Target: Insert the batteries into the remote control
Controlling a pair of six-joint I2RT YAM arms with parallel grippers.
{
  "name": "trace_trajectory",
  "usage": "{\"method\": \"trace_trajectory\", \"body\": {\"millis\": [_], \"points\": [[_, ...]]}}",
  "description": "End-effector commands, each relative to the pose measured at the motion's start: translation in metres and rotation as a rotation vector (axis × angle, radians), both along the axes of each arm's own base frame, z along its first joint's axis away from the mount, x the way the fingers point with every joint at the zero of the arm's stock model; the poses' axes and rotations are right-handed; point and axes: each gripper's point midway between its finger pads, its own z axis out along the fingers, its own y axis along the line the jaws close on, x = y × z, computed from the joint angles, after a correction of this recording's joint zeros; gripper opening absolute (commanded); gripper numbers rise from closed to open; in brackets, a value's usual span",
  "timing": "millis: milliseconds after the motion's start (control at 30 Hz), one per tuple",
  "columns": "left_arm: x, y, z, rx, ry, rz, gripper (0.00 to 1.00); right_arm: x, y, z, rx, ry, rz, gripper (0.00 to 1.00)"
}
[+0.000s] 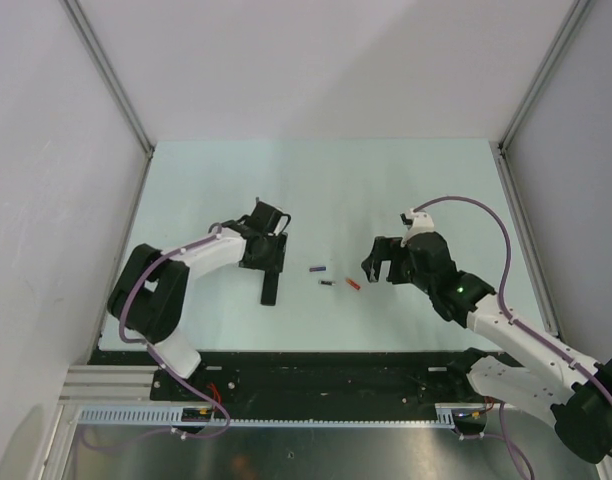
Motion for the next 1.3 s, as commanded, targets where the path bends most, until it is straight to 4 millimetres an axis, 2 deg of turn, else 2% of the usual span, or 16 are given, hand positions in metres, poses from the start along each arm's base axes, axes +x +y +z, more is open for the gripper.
{"method": "trace_trajectory", "body": {"millis": [0, 267, 600, 1100, 1267], "points": [[0.013, -0.012, 0.010, 0.008, -0.044, -0.014, 0.68, 0.001, 0.003, 0.011, 0.045, -0.034, 0.001, 1.00], [0.012, -0.021, 0.003, 0.023, -0.033, -0.011, 0.70, -0.005, 0.000, 0.008, 0.048, -0.029, 0.003, 1.00], [0.003, -0.009, -0.007, 0.066, -0.014, 0.024, 0.69, -0.008, -0.001, 0.007, 0.054, -0.026, 0.010, 1.00], [-0.008, -0.006, -0.026, 0.084, 0.043, 0.028, 0.59, -0.010, 0.000, 0.010, 0.063, -0.028, 0.012, 1.00], [-0.009, -0.007, -0.027, 0.077, 0.053, 0.025, 0.49, -0.011, 0.000, 0.014, 0.075, -0.036, 0.015, 1.00]]}}
